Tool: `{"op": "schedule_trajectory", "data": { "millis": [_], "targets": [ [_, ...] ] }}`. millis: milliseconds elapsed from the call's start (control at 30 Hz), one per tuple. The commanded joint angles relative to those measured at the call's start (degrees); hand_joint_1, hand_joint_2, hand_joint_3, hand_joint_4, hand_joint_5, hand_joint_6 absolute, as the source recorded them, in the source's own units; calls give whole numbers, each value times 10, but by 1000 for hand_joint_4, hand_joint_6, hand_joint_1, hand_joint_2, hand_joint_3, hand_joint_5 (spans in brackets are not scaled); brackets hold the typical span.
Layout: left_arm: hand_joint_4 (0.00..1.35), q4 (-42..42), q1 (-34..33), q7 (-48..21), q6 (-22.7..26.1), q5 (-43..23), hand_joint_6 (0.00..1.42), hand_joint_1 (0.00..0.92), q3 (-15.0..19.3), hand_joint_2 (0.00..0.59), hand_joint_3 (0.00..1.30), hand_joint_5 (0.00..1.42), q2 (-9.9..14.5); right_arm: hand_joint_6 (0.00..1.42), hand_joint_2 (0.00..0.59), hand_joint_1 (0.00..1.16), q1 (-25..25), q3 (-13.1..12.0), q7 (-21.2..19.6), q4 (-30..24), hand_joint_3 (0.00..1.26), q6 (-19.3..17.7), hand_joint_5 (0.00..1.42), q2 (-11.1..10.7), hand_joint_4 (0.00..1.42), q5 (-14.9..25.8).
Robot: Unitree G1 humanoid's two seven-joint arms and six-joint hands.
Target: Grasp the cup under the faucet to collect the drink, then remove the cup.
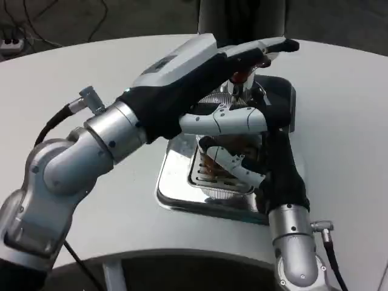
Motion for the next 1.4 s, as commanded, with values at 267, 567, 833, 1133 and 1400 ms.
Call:
{"op": "schedule_trajectory", "data": {
  "millis": [267,567,833,1133,1400],
  "targets": [
    [95,-6,24,-12,21,9,73,0,4,38,147,187,13,216,149,845,-20,4,-20,44,83,-24,114,12,106,0],
    [100,-9,27,-13,27,12,74,0,9,39,147,188,15,215,148,850,-26,15,-31,52,83,-25,131,21,113,-10],
    [102,-18,38,-12,39,0,85,0,21,45,155,189,15,285,148,852,-18,30,-61,44,118,-20,234,26,183,-30],
    [102,-26,47,-11,47,-10,81,0,31,47,156,189,15,369,145,885,-26,38,-88,54,221,-18,429,30,388,-36],
    [100,-40,59,-13,53,-16,78,0,38,51,162,187,15,433,148,899,-41,39,-99,67,325,-16,553,27,494,-36]
  ]
}}
